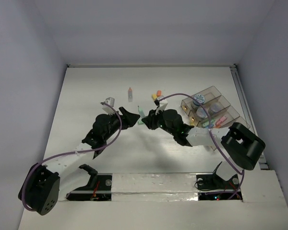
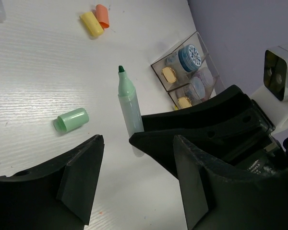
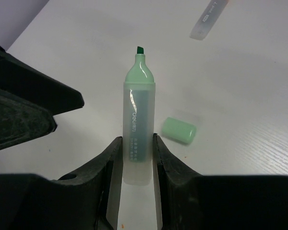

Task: Sort the stationery into containers
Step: Pick up the pen from the center of the board.

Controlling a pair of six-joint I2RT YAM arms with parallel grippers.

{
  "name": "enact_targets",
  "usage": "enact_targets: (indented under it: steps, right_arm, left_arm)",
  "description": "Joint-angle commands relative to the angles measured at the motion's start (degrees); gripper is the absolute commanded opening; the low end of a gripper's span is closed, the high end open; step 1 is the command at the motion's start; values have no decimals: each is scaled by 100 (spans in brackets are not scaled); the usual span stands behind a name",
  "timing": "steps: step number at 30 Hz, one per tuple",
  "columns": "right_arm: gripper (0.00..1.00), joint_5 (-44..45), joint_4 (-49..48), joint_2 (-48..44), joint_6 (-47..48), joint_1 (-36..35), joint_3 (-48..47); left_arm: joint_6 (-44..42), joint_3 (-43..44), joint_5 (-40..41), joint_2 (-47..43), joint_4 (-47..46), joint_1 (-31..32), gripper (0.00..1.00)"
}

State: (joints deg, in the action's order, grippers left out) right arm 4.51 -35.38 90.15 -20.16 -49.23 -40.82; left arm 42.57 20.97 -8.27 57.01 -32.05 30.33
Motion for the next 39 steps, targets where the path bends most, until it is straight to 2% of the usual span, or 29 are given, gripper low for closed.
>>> enact_targets:
  steps: [1, 8, 16, 19, 20, 23, 24, 25, 26, 28, 29, 32, 38, 39]
  right_arm:
    - [16, 50, -637, -156, 118, -156, 56]
    - [16, -99, -725, -208, 83, -271, 83]
    - [16, -231, -708, -331, 48, -377, 118]
    - [16, -363, -690, -384, -49, -377, 153]
    - [16, -398, -690, -393, -84, -377, 170]
    - [18, -407, -707, -489, -198, -377, 267]
    - [19, -407, -699, -516, -251, -377, 293]
    - [21, -407, -699, -603, -277, -377, 328]
    - [33, -407, -699, -647, -304, -377, 381]
    - [49, -407, -480, -840, -322, -377, 399]
    - [66, -390, -340, -928, -322, -377, 382]
    - [84, -678, 126, -1375, -164, -377, 355]
    - [84, -2339, 654, -2044, -23, 273, 373]
    - [82, -2654, 655, -2106, -110, 396, 381]
  left_arm:
    - [41, -93, 168, 108, -705, 96, 55]
    - [32, -49, 265, 722, -1013, 263, 39]
    - [-11, -49, 563, 961, -1250, 378, 29]
    - [-20, -111, 651, 969, -1391, 378, 21]
    - [-29, -120, 652, 987, -1426, 378, 13]
    - [-82, -163, 573, 1005, -1523, 378, 0]
    - [-99, -181, 555, 996, -1532, 378, 0]
    - [-126, -190, 529, 978, -1532, 378, 0]
    - [-230, -199, 459, 935, -1541, 378, 0]
    - [-345, -216, 336, 812, -1532, 378, 0]
    - [-424, -208, 231, 768, -1497, 378, 0]
    - [-802, -164, 2, 584, -1269, 378, 0]
    - [-1364, -163, -1113, 241, -1119, 378, 0]
    - [-1374, -172, -1498, 214, -1189, 378, 0]
